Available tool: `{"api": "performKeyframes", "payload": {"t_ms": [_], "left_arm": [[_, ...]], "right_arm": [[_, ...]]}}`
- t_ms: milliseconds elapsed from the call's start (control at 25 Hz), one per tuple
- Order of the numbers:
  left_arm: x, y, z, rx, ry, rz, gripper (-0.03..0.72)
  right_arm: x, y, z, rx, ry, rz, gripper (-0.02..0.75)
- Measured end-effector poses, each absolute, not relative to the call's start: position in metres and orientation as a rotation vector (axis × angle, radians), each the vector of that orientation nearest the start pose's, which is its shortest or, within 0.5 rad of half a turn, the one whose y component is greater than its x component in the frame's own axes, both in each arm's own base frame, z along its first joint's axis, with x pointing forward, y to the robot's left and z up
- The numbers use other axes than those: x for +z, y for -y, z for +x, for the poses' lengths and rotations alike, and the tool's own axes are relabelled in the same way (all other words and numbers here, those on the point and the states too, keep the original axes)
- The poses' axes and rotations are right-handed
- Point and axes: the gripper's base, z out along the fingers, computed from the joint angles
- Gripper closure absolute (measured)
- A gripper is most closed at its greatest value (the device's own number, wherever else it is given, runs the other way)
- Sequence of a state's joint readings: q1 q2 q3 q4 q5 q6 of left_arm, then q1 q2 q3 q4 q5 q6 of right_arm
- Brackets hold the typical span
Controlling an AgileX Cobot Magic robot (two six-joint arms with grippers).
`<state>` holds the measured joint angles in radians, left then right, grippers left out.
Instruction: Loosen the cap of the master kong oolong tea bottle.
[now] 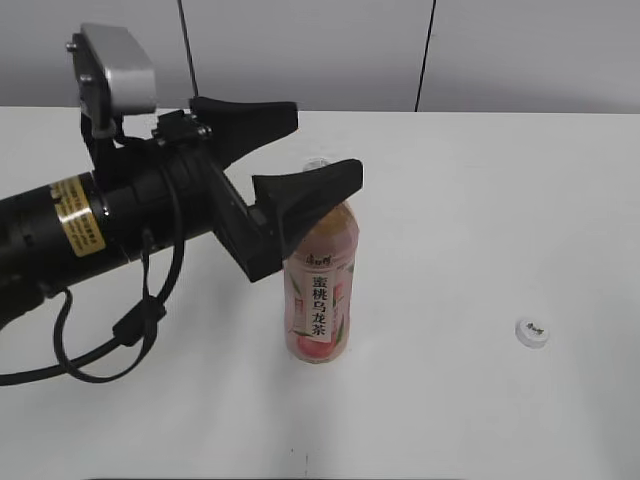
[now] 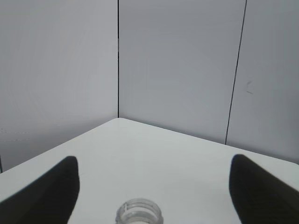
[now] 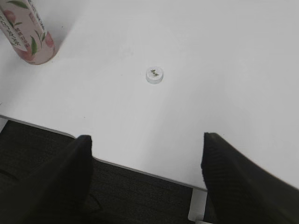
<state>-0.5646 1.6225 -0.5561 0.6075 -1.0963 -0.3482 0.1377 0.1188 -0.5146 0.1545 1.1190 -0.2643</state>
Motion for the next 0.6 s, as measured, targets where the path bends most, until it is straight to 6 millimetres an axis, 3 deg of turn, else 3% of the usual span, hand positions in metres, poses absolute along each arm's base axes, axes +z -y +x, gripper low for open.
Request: {"api": "performKeyframes", "payload": {"t_ms": [600], "left_arm": [[0.269,0.17,0.195,-0.801,-1.43,0.783,0.096]], "right_arm": [[0.278,-0.014,0.007,0.119,-2.151,-0.441,0.188]]}}
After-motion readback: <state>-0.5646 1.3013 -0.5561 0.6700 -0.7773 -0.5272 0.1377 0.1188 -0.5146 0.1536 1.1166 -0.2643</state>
